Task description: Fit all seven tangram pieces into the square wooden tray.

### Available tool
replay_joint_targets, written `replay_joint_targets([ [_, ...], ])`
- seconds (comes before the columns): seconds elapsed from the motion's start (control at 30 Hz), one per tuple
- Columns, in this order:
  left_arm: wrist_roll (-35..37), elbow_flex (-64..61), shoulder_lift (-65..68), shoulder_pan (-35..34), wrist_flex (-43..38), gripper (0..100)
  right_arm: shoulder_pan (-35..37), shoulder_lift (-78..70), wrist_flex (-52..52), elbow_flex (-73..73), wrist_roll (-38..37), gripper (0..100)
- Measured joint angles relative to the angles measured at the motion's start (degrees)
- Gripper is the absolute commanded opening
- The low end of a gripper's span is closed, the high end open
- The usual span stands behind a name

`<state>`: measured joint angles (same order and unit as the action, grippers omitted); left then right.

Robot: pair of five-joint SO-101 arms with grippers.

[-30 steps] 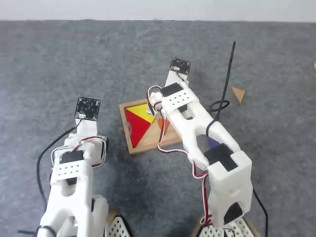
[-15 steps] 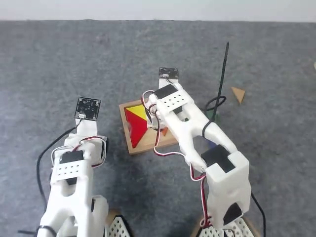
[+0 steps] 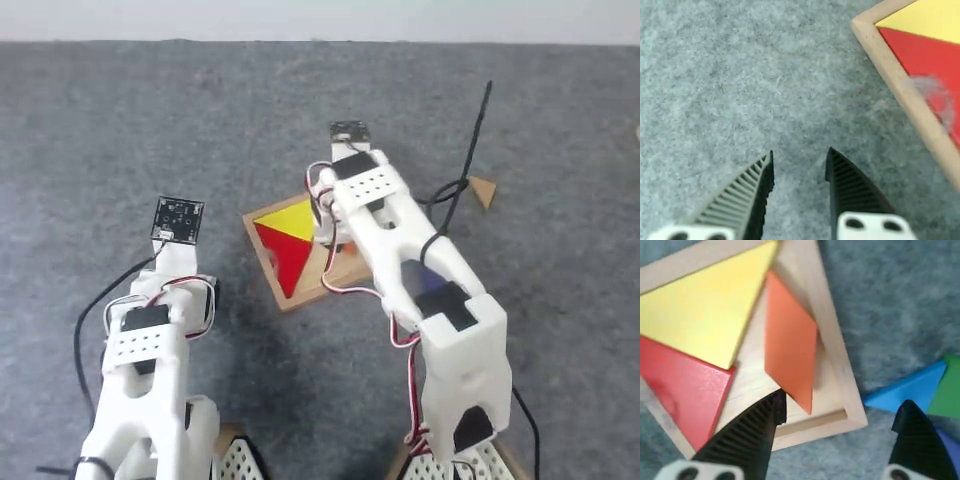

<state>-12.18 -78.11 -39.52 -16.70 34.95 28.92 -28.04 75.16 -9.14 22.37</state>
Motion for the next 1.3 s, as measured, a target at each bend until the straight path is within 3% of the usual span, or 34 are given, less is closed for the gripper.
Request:
replay_joint_targets([
  [0.6,0.0,0.0,0.0,0.0,0.0,17,-0.53,0.0,2.2,0.0,-0.35,32.9],
  [0.93,0.0,0.0,0.0,0.0,0.0,17,-8.26,0.0,-0.88,0.0,-0.44,32.9],
  [1.3,0.0,0.0,0.0,0.0,0.0,17,-5.98,-4.84,-1.14,-1.58,-2.46,32.9],
])
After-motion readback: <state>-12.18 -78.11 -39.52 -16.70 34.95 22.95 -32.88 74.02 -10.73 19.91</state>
